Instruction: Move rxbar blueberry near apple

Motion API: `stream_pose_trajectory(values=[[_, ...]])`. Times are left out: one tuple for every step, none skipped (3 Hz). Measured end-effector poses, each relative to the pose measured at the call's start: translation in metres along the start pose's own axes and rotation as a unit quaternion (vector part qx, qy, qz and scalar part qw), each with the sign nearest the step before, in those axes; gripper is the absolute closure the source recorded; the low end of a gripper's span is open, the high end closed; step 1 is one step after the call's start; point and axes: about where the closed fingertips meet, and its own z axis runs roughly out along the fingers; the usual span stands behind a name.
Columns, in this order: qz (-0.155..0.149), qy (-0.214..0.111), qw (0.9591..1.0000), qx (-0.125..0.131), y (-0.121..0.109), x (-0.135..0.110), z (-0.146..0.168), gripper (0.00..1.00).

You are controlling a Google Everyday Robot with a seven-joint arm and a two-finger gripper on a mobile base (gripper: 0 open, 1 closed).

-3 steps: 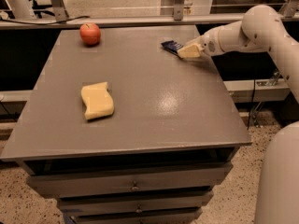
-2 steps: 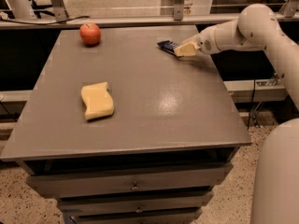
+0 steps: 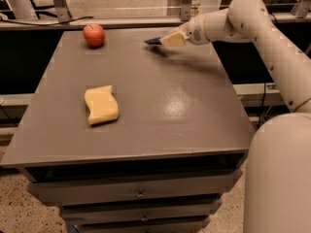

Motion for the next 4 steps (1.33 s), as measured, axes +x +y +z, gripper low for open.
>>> stream_pose_trajectory(values=[[-0.023,-0.024,0.9994,-0.014,0.017,-0.033,0.025,1.00],[-0.041,-0.042,0.9979,-0.028,0.034,-0.054,0.049,1.00],[-0.047,-0.056,0.9963,-0.046,0.053,-0.066,0.075,1.00],[-0.052,-0.066,0.9944,-0.064,0.072,-0.073,0.098,1.00]])
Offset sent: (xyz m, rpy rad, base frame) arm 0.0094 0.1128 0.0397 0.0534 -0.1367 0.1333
